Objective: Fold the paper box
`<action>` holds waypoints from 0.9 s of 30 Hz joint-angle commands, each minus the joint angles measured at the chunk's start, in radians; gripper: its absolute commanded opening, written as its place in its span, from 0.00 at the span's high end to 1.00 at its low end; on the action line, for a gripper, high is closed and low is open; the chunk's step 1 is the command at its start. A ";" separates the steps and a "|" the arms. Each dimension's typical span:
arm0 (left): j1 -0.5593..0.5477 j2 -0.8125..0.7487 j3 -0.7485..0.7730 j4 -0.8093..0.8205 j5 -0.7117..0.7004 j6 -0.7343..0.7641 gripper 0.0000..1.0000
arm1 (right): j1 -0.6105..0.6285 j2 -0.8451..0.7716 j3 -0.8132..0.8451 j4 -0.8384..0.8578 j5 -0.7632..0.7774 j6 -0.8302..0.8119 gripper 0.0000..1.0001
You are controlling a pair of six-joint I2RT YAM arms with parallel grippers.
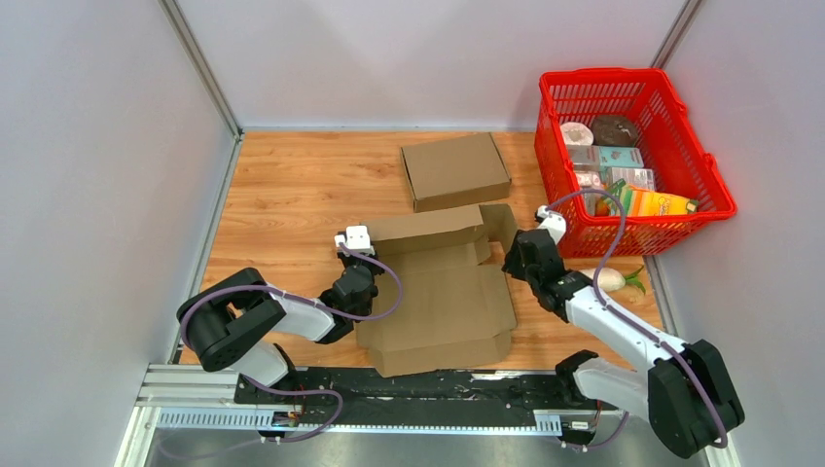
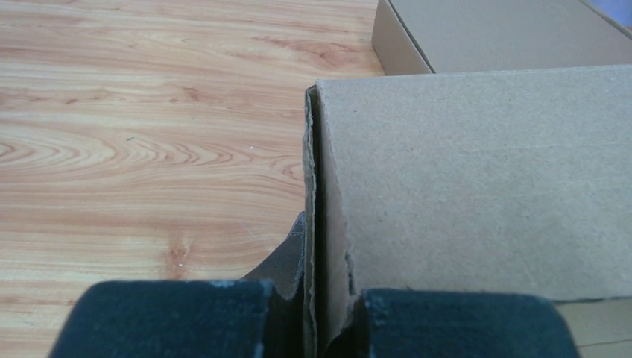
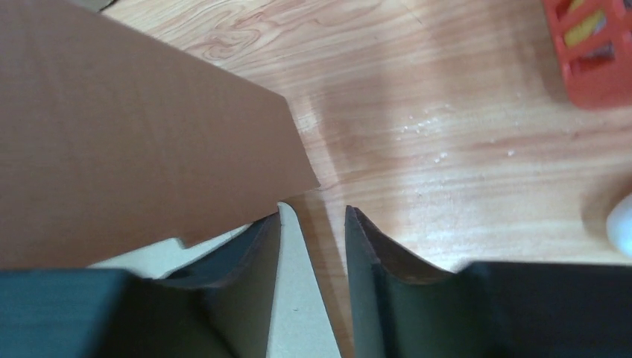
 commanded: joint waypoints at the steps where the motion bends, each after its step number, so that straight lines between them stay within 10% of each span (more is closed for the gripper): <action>1: 0.000 -0.029 -0.002 0.074 0.004 -0.029 1.00 | 0.003 0.039 0.067 0.061 -0.039 -0.133 0.68; 3: -0.001 -0.026 0.000 0.074 0.004 -0.026 1.00 | 0.024 0.054 0.107 0.023 -0.045 -0.121 0.88; 8: 0.000 -0.024 0.003 0.074 0.007 -0.027 1.00 | 0.085 0.071 0.194 -0.144 0.001 -0.029 0.99; 25: 0.000 -0.024 0.003 0.072 0.010 -0.026 1.00 | 0.128 0.091 0.176 -0.115 -0.159 0.186 1.00; 27: -0.001 -0.026 0.003 0.071 0.012 -0.026 1.00 | 0.130 0.091 0.179 -0.167 -0.079 0.161 0.89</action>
